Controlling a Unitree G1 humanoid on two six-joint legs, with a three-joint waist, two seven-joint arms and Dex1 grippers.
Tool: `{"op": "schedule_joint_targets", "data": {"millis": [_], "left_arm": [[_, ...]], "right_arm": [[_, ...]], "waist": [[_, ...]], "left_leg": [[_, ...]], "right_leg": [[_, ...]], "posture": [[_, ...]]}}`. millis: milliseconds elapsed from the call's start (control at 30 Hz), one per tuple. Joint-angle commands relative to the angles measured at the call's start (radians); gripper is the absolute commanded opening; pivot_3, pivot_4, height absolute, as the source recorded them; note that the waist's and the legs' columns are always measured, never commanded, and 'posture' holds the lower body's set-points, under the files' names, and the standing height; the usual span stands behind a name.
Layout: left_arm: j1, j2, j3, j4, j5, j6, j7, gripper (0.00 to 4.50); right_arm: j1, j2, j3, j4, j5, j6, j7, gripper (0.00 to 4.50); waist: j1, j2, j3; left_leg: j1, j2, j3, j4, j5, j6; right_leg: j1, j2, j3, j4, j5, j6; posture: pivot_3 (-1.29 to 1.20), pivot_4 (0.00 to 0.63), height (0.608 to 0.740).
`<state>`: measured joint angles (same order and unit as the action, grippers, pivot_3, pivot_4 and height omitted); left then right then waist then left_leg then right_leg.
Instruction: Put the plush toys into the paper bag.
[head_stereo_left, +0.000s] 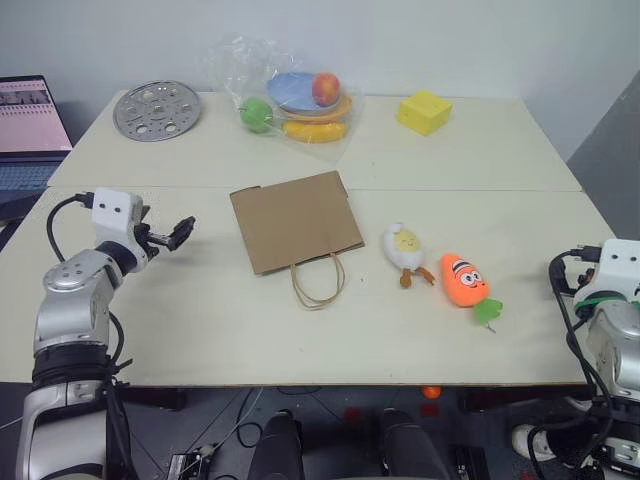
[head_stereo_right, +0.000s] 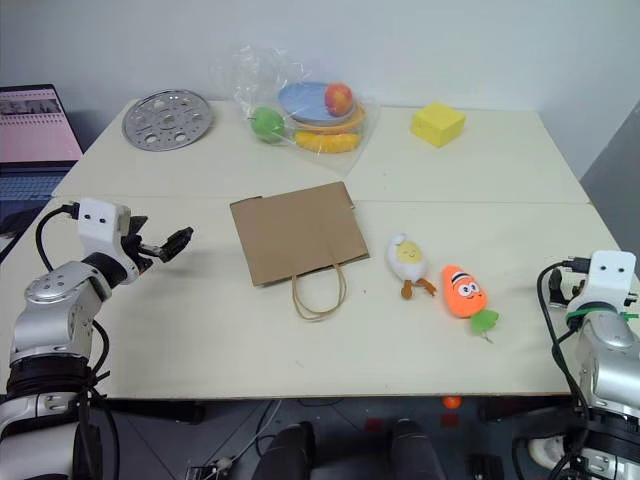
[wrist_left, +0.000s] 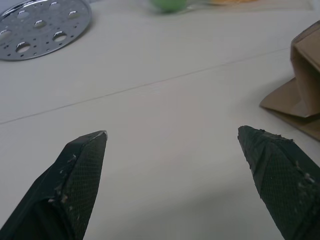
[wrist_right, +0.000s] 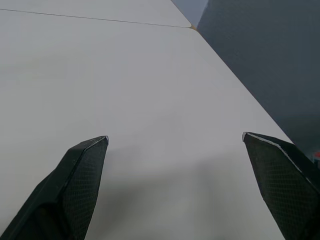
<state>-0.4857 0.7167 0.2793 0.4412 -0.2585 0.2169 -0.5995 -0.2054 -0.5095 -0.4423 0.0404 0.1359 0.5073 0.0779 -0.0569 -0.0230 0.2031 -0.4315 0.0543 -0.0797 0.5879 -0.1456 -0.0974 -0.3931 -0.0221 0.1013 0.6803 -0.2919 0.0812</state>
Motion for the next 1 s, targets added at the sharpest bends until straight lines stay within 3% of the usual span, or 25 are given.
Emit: {"op": "schedule_joint_targets", "data": {"millis": [33, 233, 400, 633, 800, 967, 1000], "left_arm": [[-0.010, 0.046, -0.015, -0.099, -0.008, -0.027, -0.084, 4.48], [0.001, 0.099, -0.147, -0.389, -0.085, -0.038, -0.407, 4.48], [0.003, 0.087, -0.306, -0.448, -0.032, -0.163, -0.579, 4.48], [0.011, 0.045, -0.471, -0.371, 0.094, -0.451, -0.700, 4.48], [-0.011, 0.021, -0.495, -0.251, 0.161, -0.586, -0.682, 4.48], [-0.066, -0.074, -0.522, -0.102, 0.226, -0.708, -0.620, 4.48], [-0.078, -0.083, -0.520, -0.078, 0.225, -0.724, -0.619, 4.30]], "right_arm": [[0.005, -0.039, 0.039, -0.144, 0.072, -0.034, 0.152, 4.50], [0.010, -0.191, 0.108, -0.407, 0.315, 0.042, 0.533, 4.50], [-0.004, -0.302, 0.174, -0.565, 0.479, 0.128, 0.723, 4.50], [-0.001, -0.310, 0.234, -0.712, 0.552, 0.180, 0.704, 4.50], [0.003, -0.302, 0.241, -0.737, 0.567, 0.198, 0.672, 4.50], [0.049, -0.293, 0.243, -0.815, 0.559, 0.211, 0.597, 4.50], [0.064, -0.293, 0.237, -0.825, 0.570, 0.219, 0.589, 4.50]], "waist": [[0.000, 0.000, 0.000], [0.000, 0.000, 0.000], [0.001, 0.000, 0.000], [0.004, 0.000, 0.000], [0.004, 0.000, 0.000], [0.015, 0.000, 0.000], [0.017, 0.000, 0.000]], "left_leg": [[0.000, 0.000, 0.000, 0.000, 0.000, 0.000], [0.000, 0.000, 0.000, 0.000, 0.000, 0.000], [0.003, 0.000, 0.000, 0.001, 0.000, 0.000], [0.002, 0.000, 0.000, 0.001, 0.000, 0.000], [0.002, 0.000, 0.000, 0.003, 0.000, 0.000], [0.001, 0.000, -0.001, 0.003, 0.000, 0.000], [0.001, 0.000, -0.001, 0.003, 0.000, 0.000]], "right_leg": [[0.000, 0.000, 0.000, 0.000, 0.000, 0.000], [0.001, 0.000, 0.000, -0.001, 0.000, 0.000], [0.005, 0.000, 0.000, -0.002, -0.003, 0.002], [0.004, 0.000, 0.000, -0.002, -0.004, 0.001], [0.004, 0.000, -0.001, -0.002, -0.005, -0.001], [0.004, 0.000, -0.001, -0.001, -0.005, -0.001], [0.004, 0.000, -0.001, -0.001, -0.005, -0.001]], "posture": [[0.00, 0.150, 0.740], [0.00, 0.150, 0.740], [0.00, 0.150, 0.740], [0.00, 0.150, 0.740], [0.00, 0.150, 0.740], [0.00, 0.150, 0.740], [0.00, 0.150, 0.740]]}}
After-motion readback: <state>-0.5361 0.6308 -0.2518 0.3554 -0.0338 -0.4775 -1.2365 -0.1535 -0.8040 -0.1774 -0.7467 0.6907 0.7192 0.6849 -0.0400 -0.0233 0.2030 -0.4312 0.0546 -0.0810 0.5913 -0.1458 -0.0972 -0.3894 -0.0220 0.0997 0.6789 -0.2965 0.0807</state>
